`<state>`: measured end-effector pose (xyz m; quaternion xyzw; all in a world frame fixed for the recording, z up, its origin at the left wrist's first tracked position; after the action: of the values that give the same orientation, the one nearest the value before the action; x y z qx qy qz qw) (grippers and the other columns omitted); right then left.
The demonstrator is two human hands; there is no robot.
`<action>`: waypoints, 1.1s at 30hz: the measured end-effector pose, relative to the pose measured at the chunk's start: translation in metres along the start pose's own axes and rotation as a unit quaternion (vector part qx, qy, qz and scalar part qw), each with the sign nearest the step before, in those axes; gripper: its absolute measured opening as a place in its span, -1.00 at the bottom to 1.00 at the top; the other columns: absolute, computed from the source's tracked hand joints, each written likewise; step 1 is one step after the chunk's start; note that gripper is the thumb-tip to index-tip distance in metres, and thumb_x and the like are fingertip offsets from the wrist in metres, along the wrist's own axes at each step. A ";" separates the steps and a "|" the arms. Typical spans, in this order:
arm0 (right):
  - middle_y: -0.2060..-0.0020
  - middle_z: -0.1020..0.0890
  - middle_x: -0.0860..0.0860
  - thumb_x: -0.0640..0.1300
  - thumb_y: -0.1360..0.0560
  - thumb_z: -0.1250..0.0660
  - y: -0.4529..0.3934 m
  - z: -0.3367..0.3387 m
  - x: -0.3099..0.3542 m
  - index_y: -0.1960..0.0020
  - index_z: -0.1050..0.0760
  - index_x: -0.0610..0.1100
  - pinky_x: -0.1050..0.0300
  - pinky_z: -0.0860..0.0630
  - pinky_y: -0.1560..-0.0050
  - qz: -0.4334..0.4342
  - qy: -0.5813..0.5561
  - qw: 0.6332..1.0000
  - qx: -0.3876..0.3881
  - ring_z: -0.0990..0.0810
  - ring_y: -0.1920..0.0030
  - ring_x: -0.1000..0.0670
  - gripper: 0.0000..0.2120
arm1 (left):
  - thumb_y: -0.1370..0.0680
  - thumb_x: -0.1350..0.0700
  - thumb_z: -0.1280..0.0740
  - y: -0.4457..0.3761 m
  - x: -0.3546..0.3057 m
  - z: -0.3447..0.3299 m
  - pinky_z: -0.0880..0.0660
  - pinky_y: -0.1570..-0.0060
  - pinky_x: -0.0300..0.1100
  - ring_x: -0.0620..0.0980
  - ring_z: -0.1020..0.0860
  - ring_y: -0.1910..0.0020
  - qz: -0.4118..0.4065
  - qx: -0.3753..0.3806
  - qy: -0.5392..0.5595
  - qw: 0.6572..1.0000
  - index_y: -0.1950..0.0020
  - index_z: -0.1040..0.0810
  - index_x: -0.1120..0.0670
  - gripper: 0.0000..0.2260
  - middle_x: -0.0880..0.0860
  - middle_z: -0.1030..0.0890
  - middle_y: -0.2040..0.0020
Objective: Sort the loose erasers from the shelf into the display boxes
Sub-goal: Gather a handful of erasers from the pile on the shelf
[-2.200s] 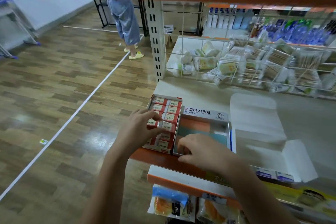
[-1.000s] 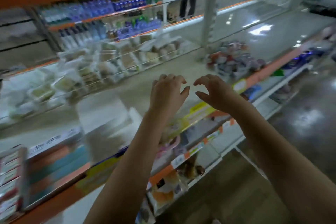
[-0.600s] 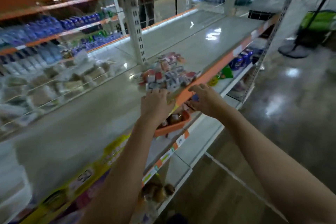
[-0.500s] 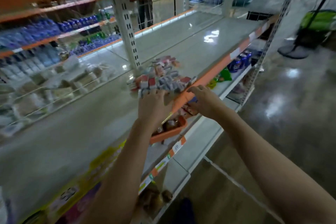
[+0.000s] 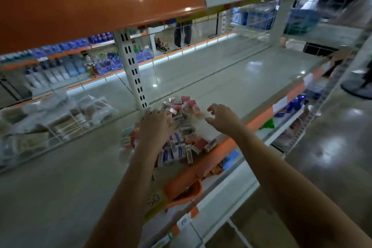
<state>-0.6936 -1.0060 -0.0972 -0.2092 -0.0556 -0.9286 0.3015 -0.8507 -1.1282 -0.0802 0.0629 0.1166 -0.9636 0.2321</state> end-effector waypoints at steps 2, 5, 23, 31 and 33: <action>-0.17 -0.53 -0.17 0.03 -0.51 -0.29 -0.020 -0.006 -0.004 -0.29 -0.39 -0.21 -0.03 -0.45 -0.15 -0.008 -0.010 1.000 0.005 -0.48 -0.18 -0.16 -0.55 | -0.54 -0.05 -0.26 -0.006 0.001 -0.007 -0.39 -0.22 0.00 0.12 -0.42 -0.25 0.018 0.012 0.005 1.000 -0.31 -0.46 0.04 -0.63 0.10 -0.54 -0.20; -0.11 -0.55 -0.20 0.13 -0.53 -0.23 -0.047 -0.017 -0.002 -0.23 -0.43 -0.28 -0.02 -0.47 -0.10 -0.003 -0.009 1.000 0.018 -0.51 -0.14 -0.19 -0.49 | -0.54 -0.03 -0.26 -0.014 0.002 -0.015 -0.38 0.01 -0.13 0.03 -0.45 -0.07 0.065 -0.001 0.020 0.998 -0.17 -0.50 0.07 -0.73 0.08 -0.56 -0.10; 0.16 -0.45 0.11 -0.07 -0.48 -0.33 -0.084 -0.016 -0.014 0.01 -0.47 0.02 0.37 -0.35 0.22 0.238 -0.219 0.935 0.149 -0.48 0.17 0.12 -0.90 | -0.46 0.12 -0.44 -0.001 -0.020 -0.016 -0.50 0.23 -0.39 -0.28 -0.55 0.14 0.231 -0.120 0.289 0.921 -0.15 -0.41 -0.07 -0.66 -0.15 -0.55 0.05; 0.17 -0.62 -0.03 -0.15 -0.58 -0.20 -0.053 -0.003 0.020 0.08 -0.51 0.05 0.12 -0.56 0.14 0.284 -0.385 0.818 0.320 -0.62 0.17 0.01 -0.84 | -0.38 0.35 -0.40 0.048 -0.033 0.002 -0.54 0.21 -0.33 -0.13 -0.63 0.13 0.253 -0.209 0.559 0.762 -0.04 -0.51 0.06 -0.69 0.04 -0.62 0.05; 0.18 -0.61 -0.08 -0.12 -0.58 -0.18 -0.041 -0.004 0.032 0.09 -0.51 0.06 0.04 -0.55 0.11 0.296 -0.388 0.800 0.348 -0.61 0.16 -0.08 -0.83 | -0.35 0.32 -0.39 0.064 -0.034 0.006 -0.53 0.25 -0.33 -0.13 -0.62 0.17 0.258 -0.220 0.586 0.736 -0.06 -0.50 0.10 -0.68 0.06 -0.62 0.08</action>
<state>-0.7423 -0.9910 -0.0866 -0.4394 -0.4227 -0.5532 0.5676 -0.7912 -1.1699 -0.0812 0.5899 0.4177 -0.5867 0.3651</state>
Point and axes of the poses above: each hand's wrist, its own y-axis away from the middle knuckle, its own z-axis out of the back of the hand, x = y × z, the point moved 5 cm from there along -y, towards the middle knuckle
